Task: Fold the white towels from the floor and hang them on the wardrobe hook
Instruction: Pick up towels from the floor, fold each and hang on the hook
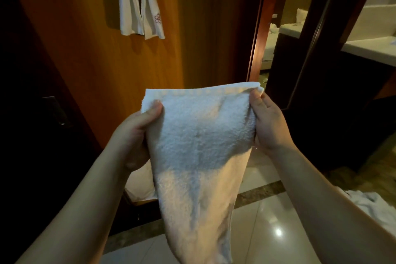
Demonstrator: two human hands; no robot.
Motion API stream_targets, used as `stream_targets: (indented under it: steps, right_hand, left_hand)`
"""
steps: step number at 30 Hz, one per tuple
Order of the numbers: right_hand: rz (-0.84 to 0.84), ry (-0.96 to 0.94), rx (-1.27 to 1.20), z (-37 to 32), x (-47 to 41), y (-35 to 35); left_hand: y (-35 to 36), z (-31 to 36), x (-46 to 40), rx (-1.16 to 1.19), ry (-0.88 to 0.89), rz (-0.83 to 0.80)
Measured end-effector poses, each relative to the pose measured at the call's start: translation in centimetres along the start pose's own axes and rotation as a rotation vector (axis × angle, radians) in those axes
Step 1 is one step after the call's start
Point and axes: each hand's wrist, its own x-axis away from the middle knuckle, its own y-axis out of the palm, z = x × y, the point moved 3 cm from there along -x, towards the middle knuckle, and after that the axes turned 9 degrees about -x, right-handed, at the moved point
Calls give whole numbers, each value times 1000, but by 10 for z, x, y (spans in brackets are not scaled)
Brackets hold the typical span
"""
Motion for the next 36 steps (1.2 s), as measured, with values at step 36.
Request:
stream_targets:
  steps: [36]
  right_hand:
    - [110,149,424,108,95,38]
  left_hand:
    - [63,-99,56,-281,159,490]
